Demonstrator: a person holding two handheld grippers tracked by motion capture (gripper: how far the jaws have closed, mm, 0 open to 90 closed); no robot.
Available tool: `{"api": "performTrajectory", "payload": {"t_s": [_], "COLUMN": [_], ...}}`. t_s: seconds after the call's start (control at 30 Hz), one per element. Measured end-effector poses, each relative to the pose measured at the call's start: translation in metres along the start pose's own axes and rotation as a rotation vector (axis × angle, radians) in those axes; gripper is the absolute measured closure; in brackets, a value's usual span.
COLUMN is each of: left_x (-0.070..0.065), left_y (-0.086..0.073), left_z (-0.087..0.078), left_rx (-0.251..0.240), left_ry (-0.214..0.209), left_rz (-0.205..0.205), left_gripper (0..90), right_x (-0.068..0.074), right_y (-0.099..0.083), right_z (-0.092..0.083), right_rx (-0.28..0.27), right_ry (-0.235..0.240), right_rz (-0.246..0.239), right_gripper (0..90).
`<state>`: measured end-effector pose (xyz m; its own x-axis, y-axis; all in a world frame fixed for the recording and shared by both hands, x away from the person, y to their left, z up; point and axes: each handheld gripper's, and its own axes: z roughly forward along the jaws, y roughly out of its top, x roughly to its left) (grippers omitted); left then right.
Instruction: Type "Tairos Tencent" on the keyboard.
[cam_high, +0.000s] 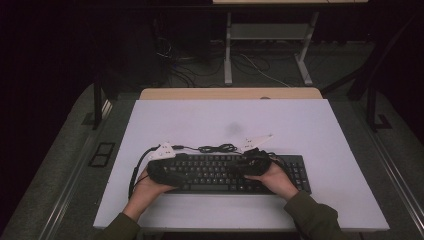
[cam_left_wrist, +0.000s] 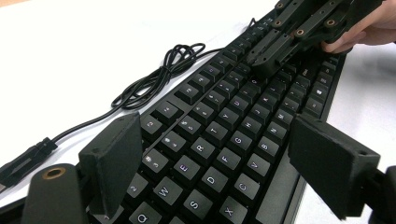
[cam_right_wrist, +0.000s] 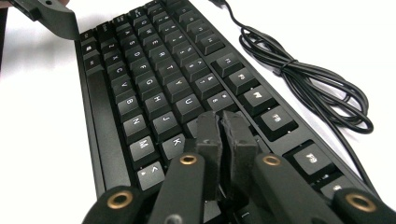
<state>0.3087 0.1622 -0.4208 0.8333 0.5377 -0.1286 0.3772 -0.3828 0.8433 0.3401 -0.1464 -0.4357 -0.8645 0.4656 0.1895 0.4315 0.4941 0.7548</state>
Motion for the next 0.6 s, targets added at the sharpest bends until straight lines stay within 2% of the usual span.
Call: {"api": "performTrajectory", "payload": {"t_s": [0.1, 0.2, 0.47, 0.6], "left_x": [-0.0001, -0.0004, -0.0004, -0.001], "left_y": [0.0, 0.0001, 0.0001, 0.0], "left_z": [-0.0002, -0.0006, -0.0023, -0.003], "left_rx": [-0.001, -0.004, -0.007, -0.007], "left_ry": [-0.001, 0.0, 0.0, 0.001], "left_rz": [0.0, -0.003, -0.003, -0.003], "left_gripper": [17.3, 17.4, 17.9, 18.2], "right_x": [-0.0009, -0.0012, -0.0028, -0.0029], "right_y": [0.0002, 0.0009, 0.0016, 0.0016], "right_z": [-0.0019, -0.0041, -0.0101, -0.0103], "right_rx": [-0.012, -0.031, -0.082, -0.101], "right_ry": [0.002, 0.006, 0.007, -0.016], "right_rz": [0.007, 0.019, 0.029, 0.027], "right_gripper": [80.2, 72.2, 43.2, 29.7]}}
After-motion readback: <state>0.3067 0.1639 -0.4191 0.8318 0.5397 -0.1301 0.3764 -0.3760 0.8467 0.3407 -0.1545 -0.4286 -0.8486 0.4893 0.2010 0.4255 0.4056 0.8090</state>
